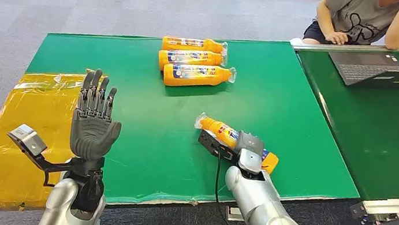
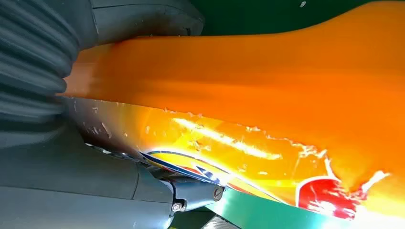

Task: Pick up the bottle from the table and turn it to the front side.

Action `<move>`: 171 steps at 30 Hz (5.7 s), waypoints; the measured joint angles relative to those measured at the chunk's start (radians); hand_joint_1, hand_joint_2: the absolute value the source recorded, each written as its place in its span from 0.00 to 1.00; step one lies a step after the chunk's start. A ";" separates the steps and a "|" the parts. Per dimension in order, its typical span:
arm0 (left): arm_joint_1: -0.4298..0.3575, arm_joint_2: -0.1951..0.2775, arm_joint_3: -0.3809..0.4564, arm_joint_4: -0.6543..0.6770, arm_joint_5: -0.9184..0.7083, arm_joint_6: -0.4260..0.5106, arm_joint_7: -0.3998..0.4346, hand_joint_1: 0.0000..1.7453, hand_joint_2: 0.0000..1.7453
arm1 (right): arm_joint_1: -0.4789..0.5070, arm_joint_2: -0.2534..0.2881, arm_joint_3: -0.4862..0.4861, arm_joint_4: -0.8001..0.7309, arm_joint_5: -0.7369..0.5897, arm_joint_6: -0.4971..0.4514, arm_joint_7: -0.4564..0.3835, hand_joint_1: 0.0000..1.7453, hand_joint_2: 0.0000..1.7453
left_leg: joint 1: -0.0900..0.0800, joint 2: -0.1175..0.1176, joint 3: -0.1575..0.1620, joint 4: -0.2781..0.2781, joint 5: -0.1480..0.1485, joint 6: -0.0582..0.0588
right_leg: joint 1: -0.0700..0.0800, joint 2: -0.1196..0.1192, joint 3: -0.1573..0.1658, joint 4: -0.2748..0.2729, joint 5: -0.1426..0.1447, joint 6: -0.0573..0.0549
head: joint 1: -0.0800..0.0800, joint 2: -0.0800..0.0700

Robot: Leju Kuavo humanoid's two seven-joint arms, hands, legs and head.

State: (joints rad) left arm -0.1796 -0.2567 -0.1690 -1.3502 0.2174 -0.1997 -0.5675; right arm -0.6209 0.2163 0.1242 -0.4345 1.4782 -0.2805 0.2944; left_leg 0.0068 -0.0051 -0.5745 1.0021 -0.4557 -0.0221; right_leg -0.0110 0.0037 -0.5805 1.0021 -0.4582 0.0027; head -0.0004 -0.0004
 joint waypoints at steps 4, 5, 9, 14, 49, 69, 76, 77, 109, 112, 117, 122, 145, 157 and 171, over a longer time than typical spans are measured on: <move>0.001 0.000 0.003 0.000 0.001 0.002 -0.010 0.00 1.00 | 0.016 0.011 -0.012 -0.017 -0.048 -0.107 -0.128 1.00 1.00 | 0.000 0.001 -0.001 0.000 0.000 0.000 | 0.000 0.001 -0.001 0.000 0.001 0.000 | 0.000 0.000; 0.001 0.000 0.005 0.000 0.000 0.004 -0.013 0.00 1.00 | 0.033 0.020 -0.015 -0.046 -0.076 -0.145 -0.192 1.00 1.00 | 0.000 0.001 -0.001 0.000 0.000 0.000 | 0.000 0.001 -0.002 0.000 0.001 -0.001 | 0.000 0.000; 0.001 0.000 0.010 0.003 -0.003 0.011 -0.024 0.00 1.00 | 0.153 0.065 0.013 -0.307 -0.201 -0.180 -0.351 1.00 1.00 | 0.001 0.000 -0.003 0.000 0.000 0.000 | 0.001 0.000 -0.005 0.000 0.000 -0.001 | 0.000 0.000; 0.000 0.000 0.010 0.016 -0.010 0.013 -0.031 0.00 1.00 | 0.296 0.074 0.098 -0.601 -0.457 -0.203 -0.463 1.00 1.00 | 0.002 -0.001 -0.006 0.000 -0.001 -0.002 | 0.002 0.000 -0.007 0.001 -0.002 -0.002 | 0.000 0.000; -0.008 0.000 0.009 0.027 -0.026 0.006 -0.002 0.00 1.00 | 0.401 0.074 0.158 -0.800 -0.631 -0.144 -0.560 1.00 1.00 | 0.002 0.000 -0.007 0.000 -0.002 -0.002 | 0.002 0.001 -0.009 0.000 -0.002 -0.002 | 0.000 0.000; -0.380 -0.003 -0.008 0.507 -0.217 -0.181 0.066 0.00 1.00 | 0.396 0.074 0.163 -0.618 -0.710 -0.135 -0.632 1.00 1.00 | 0.002 0.000 -0.008 0.000 -0.001 -0.002 | 0.002 0.001 -0.010 0.001 0.000 -0.002 | 0.000 0.000; -0.392 -0.004 -0.008 0.541 -0.218 -0.185 0.065 0.00 1.00 | 0.394 0.073 0.163 -0.603 -0.712 -0.135 -0.632 1.00 1.00 | 0.002 0.000 -0.008 0.000 -0.001 -0.002 | 0.002 0.001 -0.010 0.001 0.000 -0.002 | 0.000 0.000; -0.395 -0.004 -0.008 0.545 -0.219 -0.188 0.066 0.00 1.00 | 0.394 0.073 0.163 -0.601 -0.714 -0.135 -0.632 1.00 1.00 | 0.002 0.000 -0.008 0.000 -0.001 -0.002 | 0.002 0.001 -0.010 0.001 0.000 -0.002 | 0.000 0.000; -0.471 0.007 -0.123 0.672 -0.281 -0.456 0.146 0.00 1.00 | 0.393 0.043 0.148 -0.546 -0.752 -0.165 -0.665 1.00 1.00 | 0.002 0.000 -0.009 0.000 -0.001 -0.002 | 0.001 0.001 -0.010 0.001 0.000 -0.002 | 0.000 0.000; -0.472 0.012 -0.132 0.672 -0.277 -0.465 0.146 0.00 1.00 | 0.393 0.040 0.146 -0.545 -0.753 -0.165 -0.665 1.00 1.00 | 0.002 0.000 -0.009 0.000 -0.001 -0.002 | 0.001 0.001 -0.010 0.001 0.000 -0.002 | 0.000 0.000; -0.472 0.017 -0.143 0.670 -0.264 -0.479 0.142 0.00 1.00 | 0.393 0.040 0.144 -0.544 -0.752 -0.168 -0.665 1.00 1.00 | 0.002 0.000 -0.009 0.000 -0.001 -0.002 | 0.001 0.001 -0.010 0.001 0.000 -0.002 | 0.000 0.000; -0.471 0.024 -0.155 0.645 -0.228 -0.521 0.159 0.00 1.00 | 0.393 0.037 0.143 -0.546 -0.748 -0.176 -0.662 1.00 1.00 | 0.001 0.000 -0.009 0.000 -0.001 -0.002 | 0.001 0.001 -0.010 0.001 0.000 -0.002 | 0.000 0.000; -0.461 0.056 -0.221 0.584 -0.190 -0.555 0.211 0.51 1.00 | 0.389 0.029 0.144 -0.546 -0.747 -0.180 -0.646 1.00 1.00 | 0.001 0.000 -0.009 0.000 -0.001 -0.002 | 0.001 0.001 -0.010 0.001 0.000 -0.002 | 0.000 0.000; -0.462 0.058 -0.250 0.609 -0.210 -0.460 0.188 1.00 1.00 | 0.402 0.022 0.144 -0.551 -0.740 -0.173 -0.630 1.00 1.00 | 0.002 0.000 -0.009 0.000 -0.001 -0.002 | 0.001 0.001 -0.010 0.001 0.000 -0.002 | 0.000 0.000; -0.456 0.066 -0.250 0.609 -0.207 -0.447 0.187 1.00 1.00 | 0.402 0.022 0.145 -0.551 -0.733 -0.168 -0.626 1.00 1.00 | 0.001 0.000 -0.009 0.000 -0.001 -0.002 | 0.001 0.001 -0.010 0.001 0.000 -0.002 | 0.000 0.000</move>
State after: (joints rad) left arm -0.6359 -0.1904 -0.4192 -0.7412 0.0103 -0.6464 -0.3803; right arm -0.2192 0.2384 0.2693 -0.9857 0.7450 -0.4481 -0.3319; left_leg 0.0083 -0.0050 -0.5833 1.0019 -0.4566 -0.0238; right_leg -0.0097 0.0045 -0.5905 1.0029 -0.4584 0.0010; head -0.0004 -0.0002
